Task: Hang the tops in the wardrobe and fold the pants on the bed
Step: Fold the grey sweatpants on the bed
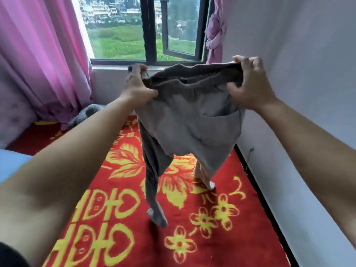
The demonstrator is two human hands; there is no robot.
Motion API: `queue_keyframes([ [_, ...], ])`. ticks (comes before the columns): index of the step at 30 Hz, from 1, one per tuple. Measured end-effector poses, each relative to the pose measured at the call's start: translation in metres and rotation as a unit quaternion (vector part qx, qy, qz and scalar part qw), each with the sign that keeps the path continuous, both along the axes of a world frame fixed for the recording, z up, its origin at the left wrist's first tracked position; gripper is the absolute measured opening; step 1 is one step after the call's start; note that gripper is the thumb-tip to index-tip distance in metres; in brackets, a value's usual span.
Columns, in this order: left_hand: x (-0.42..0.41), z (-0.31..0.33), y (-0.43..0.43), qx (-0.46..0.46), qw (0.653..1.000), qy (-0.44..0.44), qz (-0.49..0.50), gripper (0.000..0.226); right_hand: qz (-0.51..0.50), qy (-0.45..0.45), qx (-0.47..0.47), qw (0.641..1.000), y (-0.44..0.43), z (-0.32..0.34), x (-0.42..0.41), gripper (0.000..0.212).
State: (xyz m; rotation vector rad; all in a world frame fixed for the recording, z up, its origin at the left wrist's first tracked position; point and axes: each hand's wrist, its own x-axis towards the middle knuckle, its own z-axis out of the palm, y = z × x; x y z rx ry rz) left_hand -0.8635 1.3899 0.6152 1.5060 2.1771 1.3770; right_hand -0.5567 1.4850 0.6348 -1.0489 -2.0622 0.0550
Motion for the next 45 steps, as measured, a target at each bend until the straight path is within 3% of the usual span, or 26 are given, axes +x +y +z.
queue_keyframes([
  [3,-0.009,0.001,0.002,-0.006,0.984,0.164,0.068,0.049,0.023,-0.124,0.044,0.991,0.006,-0.007,0.014,0.075],
  [6,-0.009,-0.015,0.002,-0.072,0.958,0.263,0.093,0.025,-0.04,-0.207,0.032,0.977,0.012,-0.018,0.017,0.054],
  [9,-0.003,-0.044,-0.001,-0.194,0.893,0.394,0.102,0.027,-0.089,-0.317,-0.042,0.943,0.014,-0.042,0.014,0.047],
  [11,0.001,-0.065,-0.001,-0.271,0.858,0.432,0.063,0.025,-0.094,-0.374,-0.107,0.916,0.014,-0.063,0.013,0.044],
  [14,0.005,-0.096,-0.001,-0.377,0.833,0.404,-0.016,0.023,-0.061,-0.419,-0.197,0.884,0.015,-0.091,0.012,0.037],
  [22,-0.005,-0.175,0.005,-0.477,0.796,0.348,-0.134,0.022,0.072,-0.465,-0.355,0.808,0.025,-0.153,0.023,0.055],
  [26,-0.004,-0.21,0.014,-0.554,0.787,0.196,-0.187,0.02,0.085,-0.536,-0.383,0.747,0.033,-0.189,0.019,0.054],
  [28,-0.004,-0.218,0.019,-0.569,0.792,0.116,-0.186,0.021,0.068,-0.524,-0.409,0.744,0.041,-0.199,0.015,0.046],
  [32,-0.015,-0.207,0.045,-0.475,0.87,0.0,-0.129,0.015,-0.015,-0.421,-0.338,0.842,0.071,-0.183,-0.003,0.012],
  [35,-0.041,-0.158,0.084,-0.282,0.956,0.029,-0.08,0.008,-0.076,-0.306,-0.229,0.921,0.109,-0.133,-0.022,0.02],
  [37,-0.053,-0.1,0.105,-0.156,0.986,0.043,-0.043,0.018,-0.092,-0.216,-0.152,0.96,0.13,-0.08,-0.032,0.024],
  [40,-0.051,0.001,0.119,0.001,1.0,0.027,-0.014,0.022,-0.087,-0.084,-0.033,0.992,0.136,0.007,-0.043,0.035],
  [43,-0.044,0.081,0.114,0.135,0.985,0.093,0.046,0.031,-0.081,-0.012,0.057,0.995,0.128,0.073,-0.048,0.041],
  [45,-0.044,0.108,0.103,0.164,0.976,0.134,0.048,0.033,-0.077,0.006,0.091,0.993,0.121,0.097,-0.047,0.041],
])
